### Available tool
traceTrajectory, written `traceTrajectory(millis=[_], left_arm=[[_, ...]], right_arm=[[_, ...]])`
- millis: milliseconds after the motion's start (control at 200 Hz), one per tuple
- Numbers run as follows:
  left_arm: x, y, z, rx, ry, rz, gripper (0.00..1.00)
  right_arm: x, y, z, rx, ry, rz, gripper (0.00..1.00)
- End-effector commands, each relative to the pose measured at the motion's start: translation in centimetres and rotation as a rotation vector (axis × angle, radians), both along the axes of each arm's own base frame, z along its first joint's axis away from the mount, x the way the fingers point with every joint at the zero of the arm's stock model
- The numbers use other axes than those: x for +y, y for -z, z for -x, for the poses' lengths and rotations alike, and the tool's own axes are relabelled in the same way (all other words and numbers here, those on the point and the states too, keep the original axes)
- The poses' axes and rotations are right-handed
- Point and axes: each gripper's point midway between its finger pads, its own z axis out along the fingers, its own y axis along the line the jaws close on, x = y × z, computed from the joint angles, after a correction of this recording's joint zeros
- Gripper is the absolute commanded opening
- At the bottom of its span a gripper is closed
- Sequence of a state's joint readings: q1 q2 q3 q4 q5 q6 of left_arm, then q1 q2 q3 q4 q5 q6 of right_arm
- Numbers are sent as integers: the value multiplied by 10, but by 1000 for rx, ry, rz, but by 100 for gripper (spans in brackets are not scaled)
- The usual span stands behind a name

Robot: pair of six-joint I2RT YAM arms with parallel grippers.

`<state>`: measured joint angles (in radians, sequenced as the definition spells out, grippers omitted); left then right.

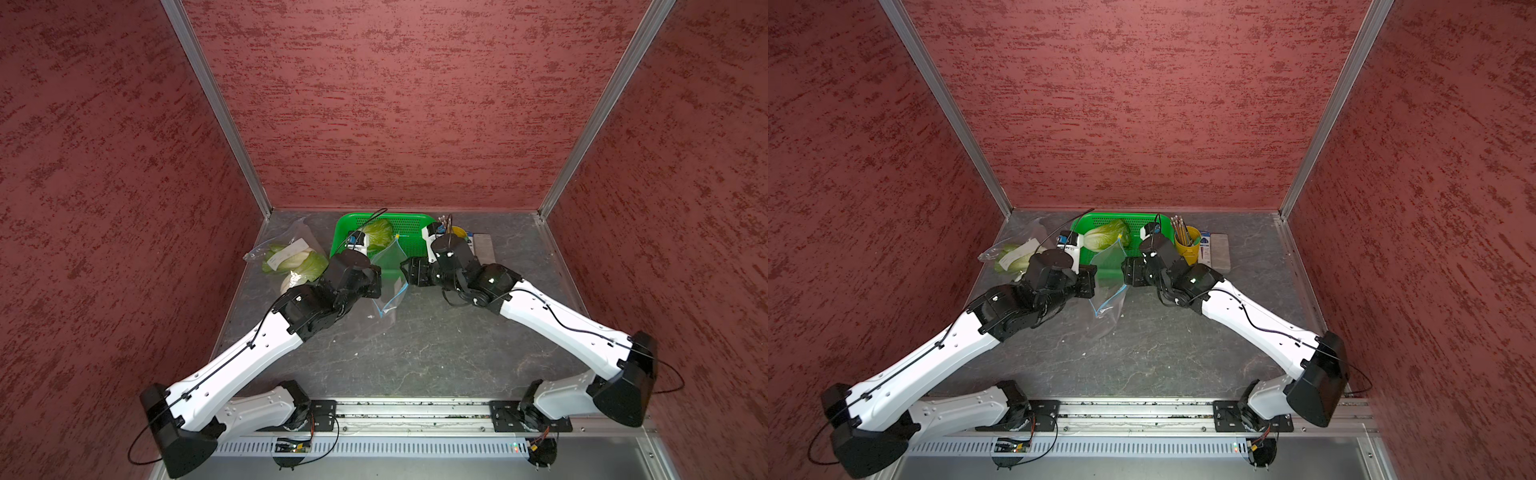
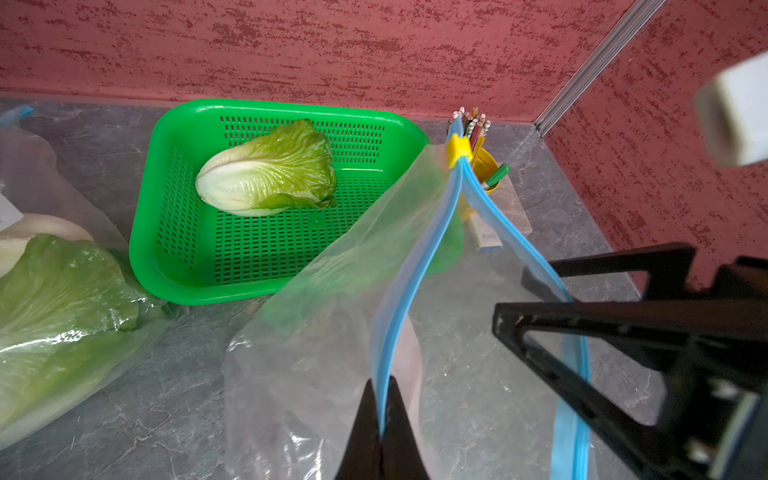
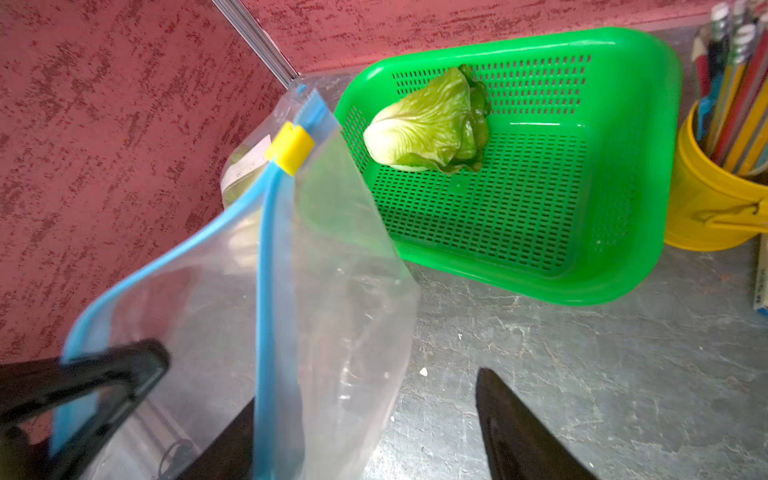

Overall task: Put the chinese cabbages into a zipper bag and zip it
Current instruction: Open the zipper of the food storage bag at the center of the board.

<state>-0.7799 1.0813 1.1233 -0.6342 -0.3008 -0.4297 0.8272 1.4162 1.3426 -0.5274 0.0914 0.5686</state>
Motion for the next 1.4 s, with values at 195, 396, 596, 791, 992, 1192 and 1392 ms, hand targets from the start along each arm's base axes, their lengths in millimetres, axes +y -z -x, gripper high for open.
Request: traceTrajectory(millis=[195, 396, 596, 791, 992, 1192, 1392], left_arm=[[-4, 5, -8, -4, -22, 8, 0], [1, -2, -10, -25, -29, -18, 0], [18, -25, -9, -88, -70, -63, 0], [37, -35, -2, -95, -109, -110, 0], [42, -10, 8, -25, -127, -77, 0], [54, 22, 10, 49, -161, -57, 0], [56, 40, 5, 74, -172, -24, 0]], right_arm=[[5, 9, 3, 51, -18, 109, 66], [3, 13, 6, 72, -23, 142, 57], [-11, 32, 8, 88, 4, 225, 53], [3, 43, 10, 67, -61, 176, 52], [33, 46, 13, 44, -176, 73, 53], [41, 49, 13, 23, -204, 37, 56], [48, 21, 16, -51, -240, -62, 59]])
